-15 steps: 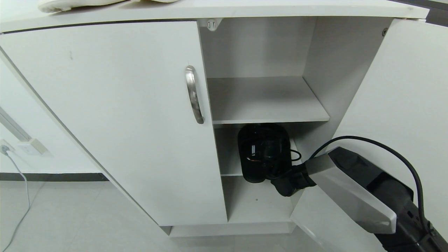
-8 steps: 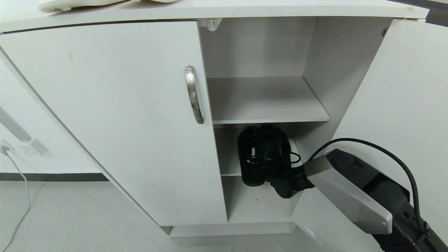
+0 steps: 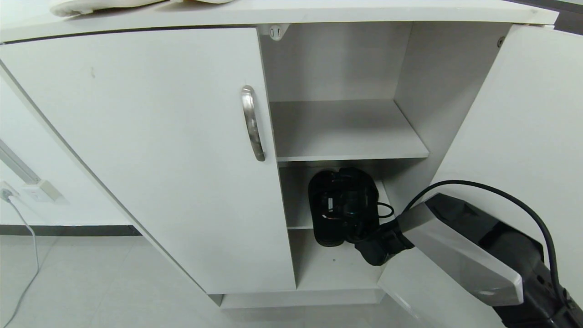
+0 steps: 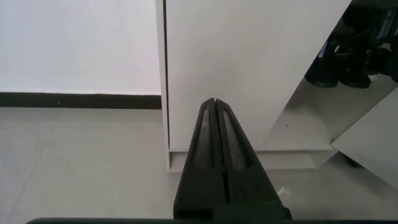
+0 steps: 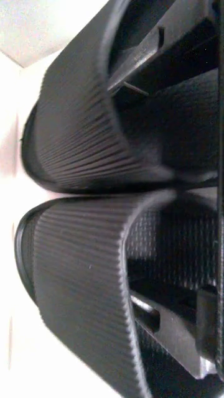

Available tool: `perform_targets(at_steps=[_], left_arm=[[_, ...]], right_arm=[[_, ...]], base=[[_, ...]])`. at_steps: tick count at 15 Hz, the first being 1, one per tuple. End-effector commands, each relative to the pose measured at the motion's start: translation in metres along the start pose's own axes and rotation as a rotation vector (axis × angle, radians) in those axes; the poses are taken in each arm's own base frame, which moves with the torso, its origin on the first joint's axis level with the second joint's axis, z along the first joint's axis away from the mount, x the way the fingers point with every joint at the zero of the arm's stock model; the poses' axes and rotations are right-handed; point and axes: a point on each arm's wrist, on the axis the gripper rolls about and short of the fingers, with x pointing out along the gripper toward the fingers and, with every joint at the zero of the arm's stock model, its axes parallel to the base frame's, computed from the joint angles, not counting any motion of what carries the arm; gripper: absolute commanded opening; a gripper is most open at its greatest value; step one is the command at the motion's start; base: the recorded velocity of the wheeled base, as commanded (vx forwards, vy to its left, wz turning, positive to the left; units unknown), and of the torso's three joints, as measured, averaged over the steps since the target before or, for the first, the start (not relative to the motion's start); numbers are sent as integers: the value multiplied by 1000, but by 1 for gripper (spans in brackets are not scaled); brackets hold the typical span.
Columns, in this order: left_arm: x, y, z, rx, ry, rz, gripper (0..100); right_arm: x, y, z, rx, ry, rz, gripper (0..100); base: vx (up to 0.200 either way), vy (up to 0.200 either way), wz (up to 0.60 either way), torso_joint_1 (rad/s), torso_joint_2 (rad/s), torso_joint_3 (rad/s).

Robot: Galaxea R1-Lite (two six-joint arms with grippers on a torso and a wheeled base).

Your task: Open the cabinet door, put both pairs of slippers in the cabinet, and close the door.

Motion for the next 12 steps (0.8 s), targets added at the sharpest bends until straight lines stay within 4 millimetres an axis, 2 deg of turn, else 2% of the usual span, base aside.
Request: perform_targets(at_steps=[1, 6, 9, 12], left_arm=[[0, 0, 0, -1, 2, 0, 0], [0, 0, 0, -1, 2, 0, 0], [0, 0, 0, -1, 2, 0, 0], [0, 0, 0, -1, 2, 0, 0]], right_arm=[[-19, -4, 16, 8, -13, 14, 100], [-84, -21, 25, -10, 7, 65, 100], [-119, -24, 16, -31, 26, 95, 100], [-130, -23, 10, -37, 28, 101, 100]], base=[[0, 0, 0, 0, 0, 0], [0, 0, 0, 0, 0, 0], [0, 0, 0, 0, 0, 0], [0, 0, 0, 0, 0, 0]])
